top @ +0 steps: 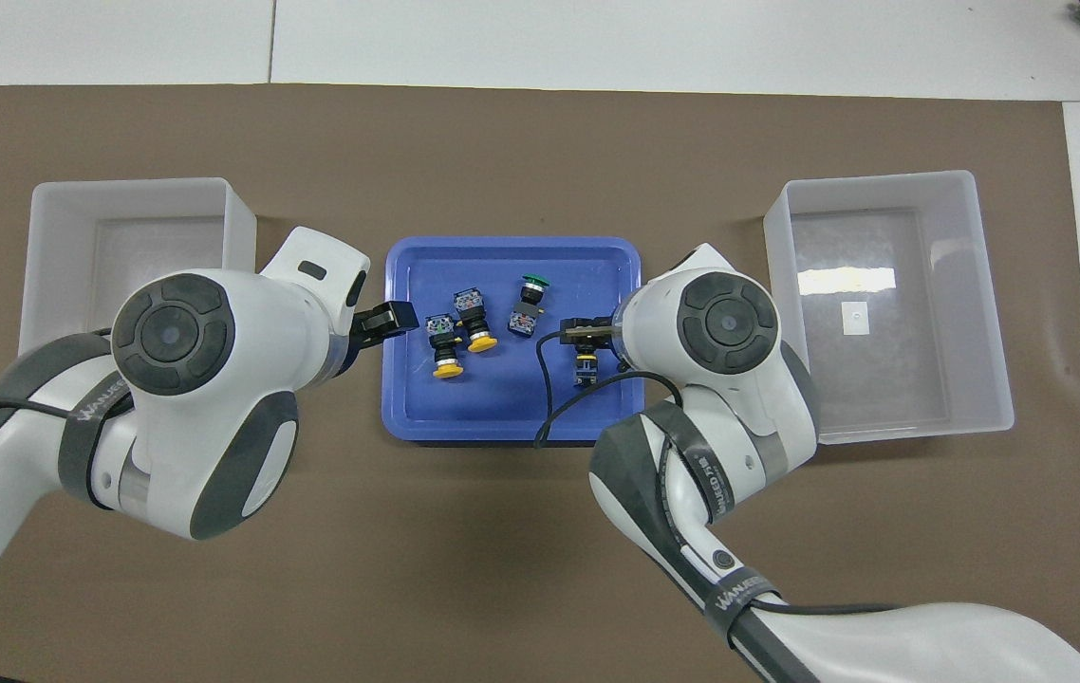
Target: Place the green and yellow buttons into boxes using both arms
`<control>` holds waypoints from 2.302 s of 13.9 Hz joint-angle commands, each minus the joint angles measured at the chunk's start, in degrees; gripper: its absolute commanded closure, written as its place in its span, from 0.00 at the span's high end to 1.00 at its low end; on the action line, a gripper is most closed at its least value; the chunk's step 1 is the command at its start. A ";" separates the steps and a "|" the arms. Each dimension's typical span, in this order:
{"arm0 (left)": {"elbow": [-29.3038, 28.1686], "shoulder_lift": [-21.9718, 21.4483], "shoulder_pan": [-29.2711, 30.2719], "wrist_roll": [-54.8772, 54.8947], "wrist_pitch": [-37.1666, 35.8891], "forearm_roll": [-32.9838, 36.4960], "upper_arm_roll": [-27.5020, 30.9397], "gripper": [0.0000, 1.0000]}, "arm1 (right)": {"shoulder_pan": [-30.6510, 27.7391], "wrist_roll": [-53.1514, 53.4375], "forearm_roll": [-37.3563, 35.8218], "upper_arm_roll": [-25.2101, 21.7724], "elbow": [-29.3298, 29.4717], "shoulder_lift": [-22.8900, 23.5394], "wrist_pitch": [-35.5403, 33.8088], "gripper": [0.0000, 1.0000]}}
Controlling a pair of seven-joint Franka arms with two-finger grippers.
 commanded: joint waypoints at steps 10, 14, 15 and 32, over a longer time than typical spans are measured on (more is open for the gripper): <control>-9.48 3.05 -4.84 -3.25 17.24 -0.39 0.72 0.81 | 5.06 11.70 -14.92 -0.14 0.62 6.76 4.41 0.76; -9.22 8.87 -6.87 -8.19 27.03 -0.39 0.81 0.76 | 5.06 11.78 -14.92 -0.14 0.44 6.50 3.80 0.00; -9.22 8.96 -6.87 -7.75 27.12 -0.39 0.81 0.76 | 4.97 11.78 -14.92 -0.06 0.44 6.24 3.01 0.00; -3.43 13.54 -6.96 -4.50 22.06 0.32 1.16 0.00 | -21.73 -28.17 -7.66 -0.05 3.09 -5.98 -9.06 0.00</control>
